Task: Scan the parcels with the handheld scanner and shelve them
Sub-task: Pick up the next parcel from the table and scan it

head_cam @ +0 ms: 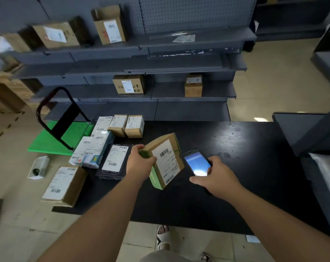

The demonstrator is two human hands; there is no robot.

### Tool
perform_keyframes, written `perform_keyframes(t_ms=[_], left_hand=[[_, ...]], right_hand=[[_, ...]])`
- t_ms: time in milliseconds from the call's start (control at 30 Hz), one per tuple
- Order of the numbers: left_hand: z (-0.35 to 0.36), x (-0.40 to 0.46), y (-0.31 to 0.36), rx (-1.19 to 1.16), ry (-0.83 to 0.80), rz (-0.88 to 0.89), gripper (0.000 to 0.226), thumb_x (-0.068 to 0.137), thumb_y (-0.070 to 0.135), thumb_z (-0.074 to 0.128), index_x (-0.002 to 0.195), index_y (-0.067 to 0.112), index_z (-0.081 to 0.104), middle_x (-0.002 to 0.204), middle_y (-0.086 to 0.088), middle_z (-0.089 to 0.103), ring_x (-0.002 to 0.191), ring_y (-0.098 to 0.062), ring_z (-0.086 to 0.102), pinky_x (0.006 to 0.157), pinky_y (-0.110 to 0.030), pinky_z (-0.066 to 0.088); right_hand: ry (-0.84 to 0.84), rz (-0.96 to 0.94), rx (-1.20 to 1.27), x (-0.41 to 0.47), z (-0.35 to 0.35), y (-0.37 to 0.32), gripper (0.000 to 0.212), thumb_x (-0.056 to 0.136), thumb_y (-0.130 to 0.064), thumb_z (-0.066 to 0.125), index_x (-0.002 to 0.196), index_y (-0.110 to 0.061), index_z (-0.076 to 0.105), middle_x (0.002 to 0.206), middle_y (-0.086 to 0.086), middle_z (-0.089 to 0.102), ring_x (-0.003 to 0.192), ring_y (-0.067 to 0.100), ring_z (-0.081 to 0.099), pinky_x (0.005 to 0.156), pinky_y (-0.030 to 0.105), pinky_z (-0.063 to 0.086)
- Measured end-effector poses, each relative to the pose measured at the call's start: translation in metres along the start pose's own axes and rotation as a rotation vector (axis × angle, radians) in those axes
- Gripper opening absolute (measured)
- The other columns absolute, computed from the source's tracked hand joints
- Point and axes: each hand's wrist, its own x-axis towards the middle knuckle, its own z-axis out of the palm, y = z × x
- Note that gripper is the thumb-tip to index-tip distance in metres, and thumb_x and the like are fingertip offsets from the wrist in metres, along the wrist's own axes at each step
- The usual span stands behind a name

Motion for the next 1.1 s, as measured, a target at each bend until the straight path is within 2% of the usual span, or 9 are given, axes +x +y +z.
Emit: perform_keyframes(t_ms=[167,300,400,533,667,800,933,1100], left_hand=[[-0.007,-0.010,0.021,0.000,0.014,0.107,0.068,0.090,0.016,0.080,0.146,0.030,0.045,0.138,0.002,0.060,0.105,-0.014,0.057,0.061,-0.021,0.045],[-0.017,-0.003,0.036,-0.008,0.010,0.163,0.063,0.091,0.015,0.080,0.142,0.032,0.047,0.131,0.003,0.062,0.097,-0.012,0.061,0.060,-0.021,0.048],[-0.027,0.004,0.045,-0.005,0.000,0.201,0.062,0.091,0.018,0.080,0.141,0.034,0.047,0.123,0.006,0.061,0.093,-0.010,0.063,0.064,-0.026,0.053],[-0.039,0.012,0.056,-0.014,-0.012,0.250,0.060,0.092,0.016,0.079,0.141,0.031,0.047,0.119,0.008,0.061,0.097,-0.015,0.066,0.072,-0.031,0.059],[-0.049,0.019,0.059,-0.023,-0.012,0.273,0.059,0.091,0.017,0.080,0.139,0.032,0.048,0.125,0.007,0.063,0.102,-0.018,0.069,0.084,-0.042,0.064],[-0.055,0.026,0.061,-0.009,-0.007,0.285,0.059,0.090,0.019,0.082,0.136,0.036,0.048,0.127,0.007,0.062,0.104,-0.019,0.069,0.083,-0.046,0.065],[-0.057,0.030,0.063,0.012,-0.005,0.287,0.060,0.090,0.018,0.081,0.137,0.037,0.047,0.126,0.009,0.060,0.103,-0.019,0.068,0.082,-0.044,0.066],[-0.057,0.034,0.063,0.006,0.003,0.296,0.060,0.090,0.020,0.082,0.137,0.036,0.048,0.119,0.011,0.059,0.105,-0.020,0.066,0.086,-0.046,0.064]], right_hand=[[-0.119,-0.065,-0.069,-0.012,-0.018,-0.003,0.079,0.070,-0.054,0.088,0.131,-0.028,0.044,0.103,-0.002,0.063,0.089,0.016,0.066,0.077,0.037,0.062],[-0.082,-0.121,-0.116,-0.018,-0.026,-0.017,0.086,0.065,-0.059,0.087,0.133,-0.029,0.044,0.103,-0.005,0.062,0.089,0.014,0.065,0.078,0.038,0.063],[-0.041,-0.146,-0.107,-0.020,-0.030,-0.031,0.085,0.065,-0.059,0.087,0.133,-0.029,0.046,0.102,-0.005,0.063,0.089,0.013,0.065,0.075,0.035,0.062],[-0.005,-0.171,-0.096,-0.023,-0.030,-0.047,0.086,0.067,-0.058,0.088,0.135,-0.026,0.046,0.101,-0.006,0.063,0.088,0.012,0.064,0.070,0.029,0.056],[0.002,-0.162,-0.068,-0.026,-0.025,-0.059,0.088,0.064,-0.058,0.088,0.135,-0.026,0.047,0.101,-0.004,0.064,0.089,0.015,0.065,0.073,0.033,0.057],[0.017,-0.158,-0.044,-0.030,-0.021,-0.067,0.082,0.066,-0.054,0.090,0.131,-0.028,0.048,0.100,-0.004,0.065,0.088,0.014,0.067,0.074,0.033,0.058],[0.022,-0.156,-0.066,-0.033,-0.018,-0.072,0.081,0.067,-0.054,0.089,0.131,-0.028,0.047,0.100,-0.004,0.064,0.086,0.013,0.066,0.069,0.029,0.056],[0.049,-0.161,-0.103,-0.033,-0.016,-0.074,0.083,0.066,-0.056,0.089,0.132,-0.028,0.047,0.100,-0.007,0.063,0.087,0.011,0.064,0.073,0.029,0.055]])
